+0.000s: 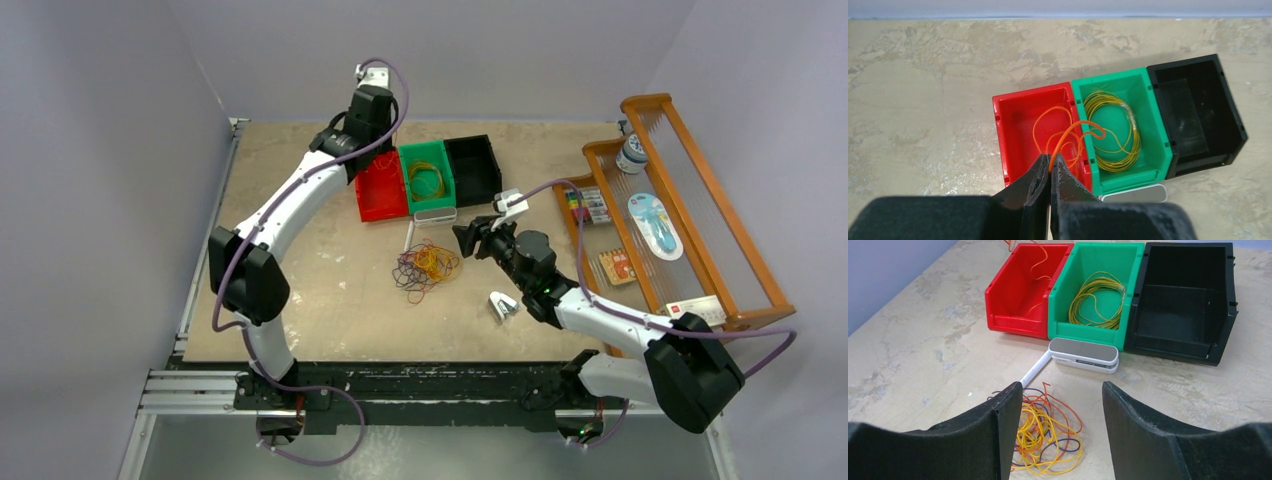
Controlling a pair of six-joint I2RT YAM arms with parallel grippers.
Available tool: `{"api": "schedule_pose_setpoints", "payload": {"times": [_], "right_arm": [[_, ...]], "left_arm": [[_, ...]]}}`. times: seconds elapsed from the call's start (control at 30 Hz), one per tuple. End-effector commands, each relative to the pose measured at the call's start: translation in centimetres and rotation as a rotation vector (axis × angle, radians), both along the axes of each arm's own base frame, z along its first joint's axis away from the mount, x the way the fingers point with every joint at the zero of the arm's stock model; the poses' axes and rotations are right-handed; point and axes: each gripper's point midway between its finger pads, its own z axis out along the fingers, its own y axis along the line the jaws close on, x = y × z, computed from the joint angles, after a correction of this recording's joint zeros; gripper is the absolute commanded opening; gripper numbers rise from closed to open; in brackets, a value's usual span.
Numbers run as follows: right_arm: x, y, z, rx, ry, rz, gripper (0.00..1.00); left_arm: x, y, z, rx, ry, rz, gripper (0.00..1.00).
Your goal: Untangle the cables
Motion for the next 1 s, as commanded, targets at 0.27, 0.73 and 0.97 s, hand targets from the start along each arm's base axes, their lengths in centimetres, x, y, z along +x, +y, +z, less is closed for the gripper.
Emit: {"api": "schedule_pose_setpoints", "payload": {"times": [0.27,0.73,0.97], "right_arm": [[0.8,-0.1,3.3,0.013,-0.080,-0.007,0.63],[1.0,-0.9,3.3,0.005,-0.081,-0.047,0.64],[0.9,-0.5,2.8,-0.005,-0.064,-0.024,0.65]], "left_arm": [[1.7,1.6,-3.0,0.016,0.007,0.092,0.00],[3.2,2.6,-8.7,-0.053,0.095,0.126,0.00],[4.5,2.6,-13.1,-0.114,0.183,0.121,0.00]]}}
